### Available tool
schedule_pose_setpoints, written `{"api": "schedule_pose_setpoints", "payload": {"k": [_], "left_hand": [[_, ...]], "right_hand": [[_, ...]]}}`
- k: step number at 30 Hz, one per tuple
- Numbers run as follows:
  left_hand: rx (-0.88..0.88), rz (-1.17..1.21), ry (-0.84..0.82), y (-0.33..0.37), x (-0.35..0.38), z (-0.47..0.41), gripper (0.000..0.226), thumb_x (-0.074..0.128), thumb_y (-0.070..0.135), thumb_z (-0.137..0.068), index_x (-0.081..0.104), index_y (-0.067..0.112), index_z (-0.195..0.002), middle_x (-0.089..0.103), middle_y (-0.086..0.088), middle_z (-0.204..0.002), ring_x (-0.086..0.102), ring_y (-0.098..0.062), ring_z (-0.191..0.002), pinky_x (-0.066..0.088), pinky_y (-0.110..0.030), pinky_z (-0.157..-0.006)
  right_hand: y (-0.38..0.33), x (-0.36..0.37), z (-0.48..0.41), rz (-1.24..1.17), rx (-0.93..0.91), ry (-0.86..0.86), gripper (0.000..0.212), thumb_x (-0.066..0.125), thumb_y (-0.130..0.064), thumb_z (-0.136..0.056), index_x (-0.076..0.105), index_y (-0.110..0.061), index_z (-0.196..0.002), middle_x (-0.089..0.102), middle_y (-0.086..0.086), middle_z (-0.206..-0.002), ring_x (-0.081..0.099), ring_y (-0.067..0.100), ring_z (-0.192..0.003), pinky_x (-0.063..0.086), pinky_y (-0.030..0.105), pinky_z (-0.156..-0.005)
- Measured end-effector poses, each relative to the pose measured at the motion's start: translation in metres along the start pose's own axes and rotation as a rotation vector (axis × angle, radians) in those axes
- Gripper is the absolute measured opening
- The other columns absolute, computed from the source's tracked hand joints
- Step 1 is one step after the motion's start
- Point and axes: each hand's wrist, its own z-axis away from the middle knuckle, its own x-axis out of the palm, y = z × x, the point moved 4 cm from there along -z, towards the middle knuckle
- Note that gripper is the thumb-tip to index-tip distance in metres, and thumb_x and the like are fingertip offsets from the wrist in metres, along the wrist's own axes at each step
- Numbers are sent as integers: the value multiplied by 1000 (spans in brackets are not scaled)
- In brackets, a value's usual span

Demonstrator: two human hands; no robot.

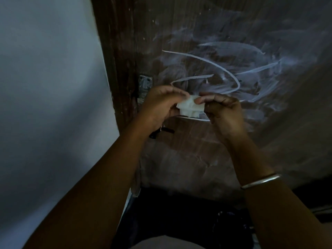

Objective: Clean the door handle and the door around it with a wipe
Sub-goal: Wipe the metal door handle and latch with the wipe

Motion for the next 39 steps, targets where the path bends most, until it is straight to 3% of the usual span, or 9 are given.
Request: {"api": "schedule_pose_setpoints", "payload": {"k": [6, 8, 13, 17, 23, 27, 32, 37, 39], "left_hand": [[153, -105, 135, -8, -20, 13, 28, 66, -10, -72, 58, 14, -85, 63, -5, -87, 64, -22, -87, 58, -38, -72], [129, -81, 170, -17, -30, 15, 33, 68, -7, -72, 58, 19, -88, 64, -6, -91, 65, -24, -90, 59, -38, -73], [125, -110, 214, -29, -55, 16, 40, 74, -4, -67, 56, 23, -91, 64, 1, -89, 65, -13, -82, 58, -26, -68], [74, -60, 298, -38, -84, 15, 31, 72, 1, -73, 56, 22, -89, 64, -2, -86, 65, -14, -77, 55, -23, -59], [15, -166, 339, -53, -117, 7, 26, 71, 5, -75, 56, 25, -84, 65, -2, -83, 66, -21, -78, 58, -36, -70], [-44, -216, 314, -68, -120, -4, 24, 71, 11, -76, 56, 26, -89, 65, 1, -90, 64, -19, -90, 55, -40, -82], [-29, -283, 360, -74, -120, -15, 23, 69, 18, -78, 55, 32, -91, 62, 10, -92, 61, -11, -91, 52, -35, -85], [7, -326, 433, -76, -118, -23, 27, 66, 12, -81, 57, 14, -107, 63, 1, -100, 58, -4, -86, 47, -11, -72], [26, -394, 462, -76, -115, -23, 26, 64, 11, -82, 58, 11, -108, 65, -1, -102, 59, -8, -90, 46, -14, -74]], "right_hand": [[23, 23, 7, 21, 147, -42, 30, 73, -25, -74, 59, -26, -101, 66, 0, -102, 67, 15, -91, 55, 34, -75], [31, 34, 9, 43, 240, -65, 34, 76, -40, -67, 62, -29, -96, 67, 1, -101, 67, 17, -91, 57, 33, -75], [38, 56, 7, 159, 179, -51, 19, 66, 3, -81, 65, -16, -84, 68, 3, -76, 65, 4, -55, 52, 16, -49], [45, 60, -6, 394, 109, 39, 19, 65, -5, -84, 63, -10, -102, 66, 2, -80, 61, 4, -52, 48, 14, -44], [30, 70, -25, 767, -365, 170, 21, 71, -1, -76, 70, -5, -97, 64, 3, -87, 61, 16, -74, 40, -2, -65], [31, 89, -36, 966, -584, 75, 22, 73, 0, -73, 71, 3, -94, 65, 23, -95, 65, 33, -84, 48, 27, -78], [27, 104, -53, 1138, -802, -20, 8, 69, 2, -75, 67, 8, -79, 65, 26, -85, 65, 39, -76, 53, 37, -65], [26, 126, -78, 1312, -1255, -305, 13, 61, -1, -86, 64, 4, -74, 69, 22, -87, 67, 35, -77, 51, 37, -73], [32, 133, -86, 1335, -1339, -440, 10, 62, 0, -87, 67, 3, -80, 71, 19, -88, 68, 34, -78, 55, 37, -73]]}}
